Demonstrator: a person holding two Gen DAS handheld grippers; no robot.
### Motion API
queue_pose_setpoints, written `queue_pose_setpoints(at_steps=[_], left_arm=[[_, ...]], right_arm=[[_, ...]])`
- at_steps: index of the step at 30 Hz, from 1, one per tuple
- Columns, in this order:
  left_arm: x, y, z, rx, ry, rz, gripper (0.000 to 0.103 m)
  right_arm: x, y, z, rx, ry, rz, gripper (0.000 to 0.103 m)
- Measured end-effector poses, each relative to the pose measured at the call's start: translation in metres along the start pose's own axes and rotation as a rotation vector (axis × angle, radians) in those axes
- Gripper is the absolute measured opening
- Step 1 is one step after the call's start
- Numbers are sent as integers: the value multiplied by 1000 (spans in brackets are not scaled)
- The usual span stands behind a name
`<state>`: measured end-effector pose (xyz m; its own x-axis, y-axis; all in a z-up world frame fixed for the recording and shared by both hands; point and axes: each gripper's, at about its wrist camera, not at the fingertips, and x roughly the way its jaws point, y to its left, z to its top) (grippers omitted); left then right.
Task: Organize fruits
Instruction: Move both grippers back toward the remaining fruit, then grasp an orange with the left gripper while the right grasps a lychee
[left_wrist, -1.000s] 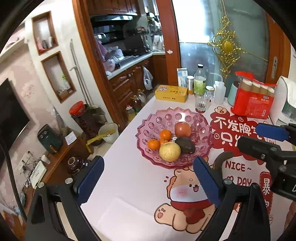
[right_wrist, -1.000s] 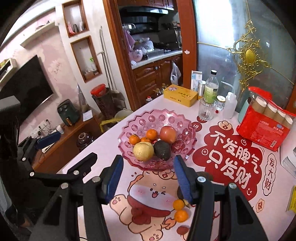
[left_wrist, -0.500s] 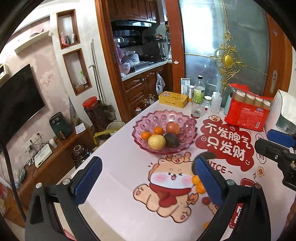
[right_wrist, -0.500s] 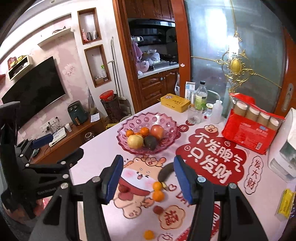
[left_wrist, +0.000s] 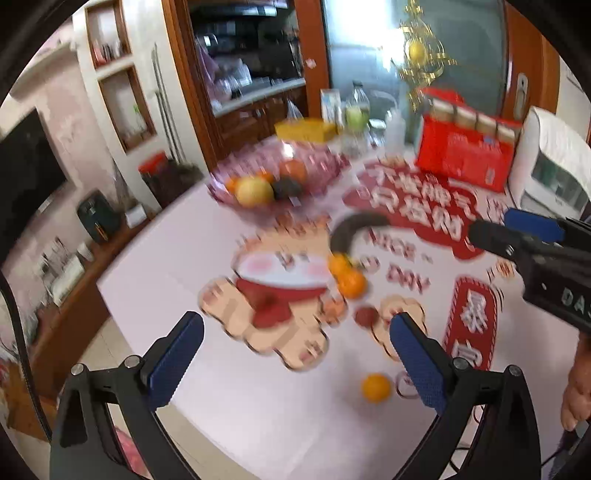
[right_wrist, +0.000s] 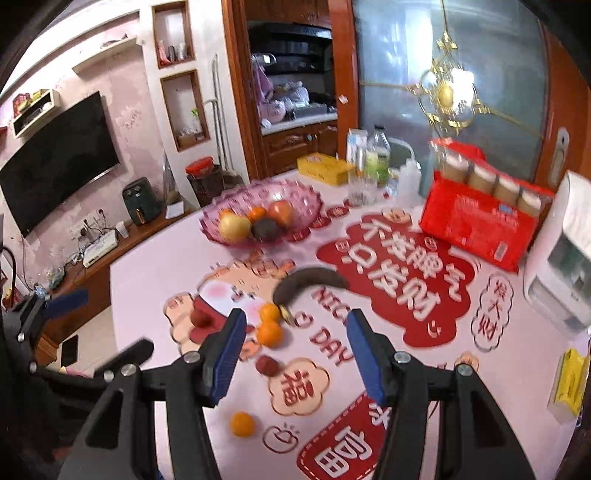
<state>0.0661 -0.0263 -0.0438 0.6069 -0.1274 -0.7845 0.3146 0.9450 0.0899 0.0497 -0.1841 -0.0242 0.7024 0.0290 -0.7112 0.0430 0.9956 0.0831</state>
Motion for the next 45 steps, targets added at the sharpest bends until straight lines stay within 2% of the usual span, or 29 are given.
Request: queue_pose_setpoints(at_steps=[4, 7, 9, 13, 17, 21, 26, 36, 42, 45], left_arm=[[28, -12, -29, -35, 64, -48, 99], [53, -21, -49, -67, 134, -104, 84], [69, -25, -58, -92, 188, -148, 70], [94, -36, -72, -121, 271, -206, 57], [104, -49, -77, -111, 298, -230, 45], [110, -59, -78, -85, 297, -223, 29], [109, -53, -77, -94, 279, -235, 27], [116, 11, -72, -217, 237, -114, 26], [121, 44, -73, -284, 230, -72, 26], [124, 57, -70, -302, 222, -54, 26]], right_arm=[[27, -14, -26, 24, 49, -16, 57], [46, -24, -43, 58, 95, -14, 57], [57, -30, -53, 79, 126, -10, 57], [73, -38, -70, 105, 173, 0, 57], [80, -39, -77, 102, 197, 12, 57], [89, -34, -82, 77, 219, 35, 57], [101, -19, -80, 34, 235, 70, 57], [145, 16, -70, -36, 290, 127, 57], [172, 30, -66, -45, 325, 140, 57], [181, 36, -64, -54, 336, 139, 49]])
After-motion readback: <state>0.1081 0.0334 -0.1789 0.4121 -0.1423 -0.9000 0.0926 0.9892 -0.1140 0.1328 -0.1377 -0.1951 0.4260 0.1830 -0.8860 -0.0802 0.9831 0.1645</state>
